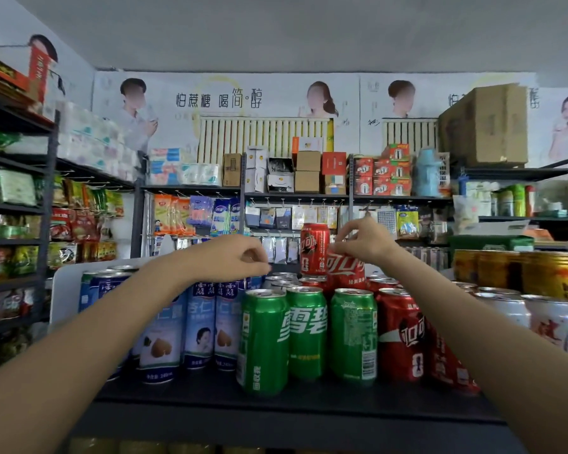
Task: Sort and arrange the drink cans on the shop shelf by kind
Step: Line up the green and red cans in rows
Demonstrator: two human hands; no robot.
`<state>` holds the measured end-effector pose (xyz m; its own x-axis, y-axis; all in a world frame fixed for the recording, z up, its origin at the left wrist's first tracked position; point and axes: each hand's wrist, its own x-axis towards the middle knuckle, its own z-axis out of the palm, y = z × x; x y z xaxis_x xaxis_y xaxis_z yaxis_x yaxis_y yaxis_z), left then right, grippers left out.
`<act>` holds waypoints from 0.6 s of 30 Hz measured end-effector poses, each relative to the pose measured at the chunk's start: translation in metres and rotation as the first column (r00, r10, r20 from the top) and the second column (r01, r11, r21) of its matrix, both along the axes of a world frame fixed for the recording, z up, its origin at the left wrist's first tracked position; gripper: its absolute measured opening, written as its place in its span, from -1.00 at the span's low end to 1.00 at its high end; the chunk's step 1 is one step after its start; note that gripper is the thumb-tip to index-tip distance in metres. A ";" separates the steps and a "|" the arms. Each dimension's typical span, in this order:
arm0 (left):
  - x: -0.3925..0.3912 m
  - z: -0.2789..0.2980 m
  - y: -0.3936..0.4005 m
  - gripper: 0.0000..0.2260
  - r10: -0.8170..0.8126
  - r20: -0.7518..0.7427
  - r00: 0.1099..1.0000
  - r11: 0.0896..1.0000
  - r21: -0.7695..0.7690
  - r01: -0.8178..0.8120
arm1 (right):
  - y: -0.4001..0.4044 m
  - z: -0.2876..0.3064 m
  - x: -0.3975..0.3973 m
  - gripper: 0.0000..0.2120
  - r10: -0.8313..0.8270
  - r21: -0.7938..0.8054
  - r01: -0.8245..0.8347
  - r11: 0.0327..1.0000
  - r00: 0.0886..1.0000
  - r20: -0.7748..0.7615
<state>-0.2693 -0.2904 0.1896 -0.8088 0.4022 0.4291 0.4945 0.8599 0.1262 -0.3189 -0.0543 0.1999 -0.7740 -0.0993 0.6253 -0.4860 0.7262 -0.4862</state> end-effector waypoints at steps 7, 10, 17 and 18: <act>0.009 -0.015 0.024 -0.42 0.071 0.171 0.983 0.980 -0.196 -0.037 | -0.014 -0.014 -0.003 -0.85 0.062 0.173 -0.105 0.979 0.970 0.237; 0.012 -0.022 0.031 -0.36 0.106 0.084 0.991 0.946 -0.315 -0.074 | -0.018 -0.020 -0.008 -0.79 0.076 0.250 -0.152 0.956 0.954 0.290; 0.016 -0.031 0.029 -0.35 0.053 0.088 0.995 0.978 -0.206 -0.034 | -0.011 -0.009 0.002 -0.68 0.093 0.379 -0.220 0.899 0.941 0.326; 0.016 -0.032 0.030 -0.37 0.044 0.086 0.995 0.979 -0.204 -0.025 | -0.006 -0.005 0.009 -0.63 0.086 0.399 -0.230 0.888 0.934 0.347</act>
